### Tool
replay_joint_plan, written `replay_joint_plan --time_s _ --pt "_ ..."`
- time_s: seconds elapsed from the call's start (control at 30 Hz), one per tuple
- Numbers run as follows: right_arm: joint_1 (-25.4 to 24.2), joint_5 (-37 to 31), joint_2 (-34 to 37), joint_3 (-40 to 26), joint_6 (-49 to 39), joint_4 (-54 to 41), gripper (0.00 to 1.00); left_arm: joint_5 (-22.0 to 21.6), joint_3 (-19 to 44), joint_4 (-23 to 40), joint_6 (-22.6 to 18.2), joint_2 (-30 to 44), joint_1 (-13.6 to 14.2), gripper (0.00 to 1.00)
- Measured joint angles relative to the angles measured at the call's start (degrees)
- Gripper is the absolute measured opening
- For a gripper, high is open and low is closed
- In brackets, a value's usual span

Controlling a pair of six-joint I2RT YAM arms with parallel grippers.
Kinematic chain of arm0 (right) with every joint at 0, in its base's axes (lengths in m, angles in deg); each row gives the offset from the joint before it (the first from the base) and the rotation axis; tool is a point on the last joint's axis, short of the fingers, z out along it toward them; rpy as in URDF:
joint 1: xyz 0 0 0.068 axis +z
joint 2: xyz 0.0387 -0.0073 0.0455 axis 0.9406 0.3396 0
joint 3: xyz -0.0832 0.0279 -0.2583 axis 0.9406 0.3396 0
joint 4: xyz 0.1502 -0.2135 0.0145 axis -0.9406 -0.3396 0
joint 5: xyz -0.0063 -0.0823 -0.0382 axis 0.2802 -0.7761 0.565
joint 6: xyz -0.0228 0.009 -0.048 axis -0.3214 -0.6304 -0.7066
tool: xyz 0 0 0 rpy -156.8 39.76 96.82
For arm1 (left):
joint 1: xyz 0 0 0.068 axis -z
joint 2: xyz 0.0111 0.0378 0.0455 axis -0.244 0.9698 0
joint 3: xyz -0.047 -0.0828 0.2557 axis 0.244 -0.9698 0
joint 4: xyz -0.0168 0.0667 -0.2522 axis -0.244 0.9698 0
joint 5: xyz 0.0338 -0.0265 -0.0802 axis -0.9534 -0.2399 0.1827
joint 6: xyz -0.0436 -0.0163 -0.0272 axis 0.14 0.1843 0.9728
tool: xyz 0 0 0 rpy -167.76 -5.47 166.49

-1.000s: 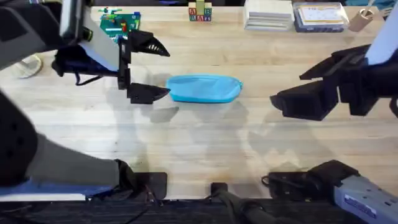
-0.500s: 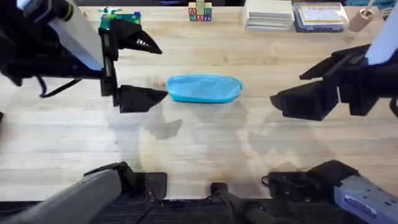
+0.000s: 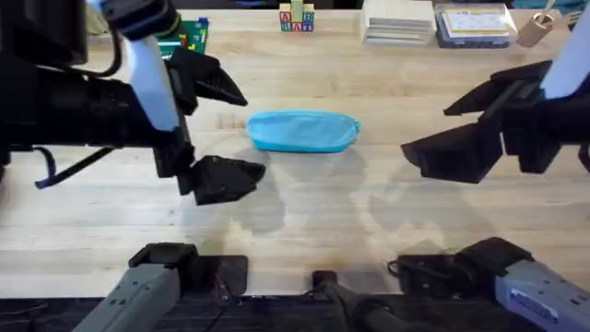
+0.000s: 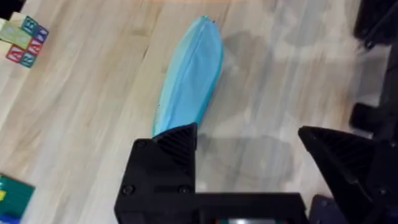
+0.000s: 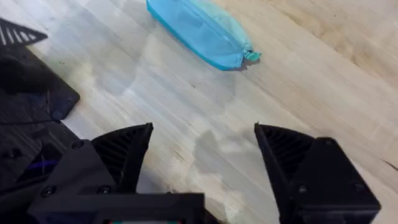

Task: Unzip the bag, pick up the pens from the table one at a time and place them inside, then zip the bag closed.

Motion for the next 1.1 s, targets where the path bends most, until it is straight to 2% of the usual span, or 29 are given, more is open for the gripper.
replay_joint_plan --time_s 0.1,0.27,0.4,0.5,0.63,0.73,0.9,1.1 --pt "0.0 0.0 0.0 0.0 0.0 0.0 0.997 -0.7 -0.6 -1.5 4.7 -0.1 3.2 0.997" --pt "0.0 0.0 -0.1 0.5 -0.7 0.2 0.997 -1.3 -6.7 -8.5 12.9 0.0 8.3 0.997" --pt "0.0 0.0 -1.6 4.2 -1.0 0.9 0.996 -1.9 -11.0 -14.9 19.5 0.1 12.3 0.997" --pt "0.0 0.0 -3.8 7.9 -0.9 3.0 0.997 -3.3 -12.6 -18.8 25.0 0.1 14.2 0.998" --pt "0.0 0.0 -8.7 13.6 1.1 8.8 0.996 -5.5 -13.1 -22.0 32.1 0.1 14.9 0.998" --pt "0.0 0.1 -12.6 17.8 2.5 10.4 0.996 -7.0 -13.1 -22.5 34.6 0.1 14.9 0.998" --pt "0.0 1.4 -14.3 20.5 3.7 10.4 0.996 -9.0 -13.2 -22.5 36.8 0.1 14.9 0.997" --pt "0.0 2.6 -14.3 20.5 4.0 10.4 0.997 -9.2 -13.2 -22.5 37.1 0.1 14.9 0.996"
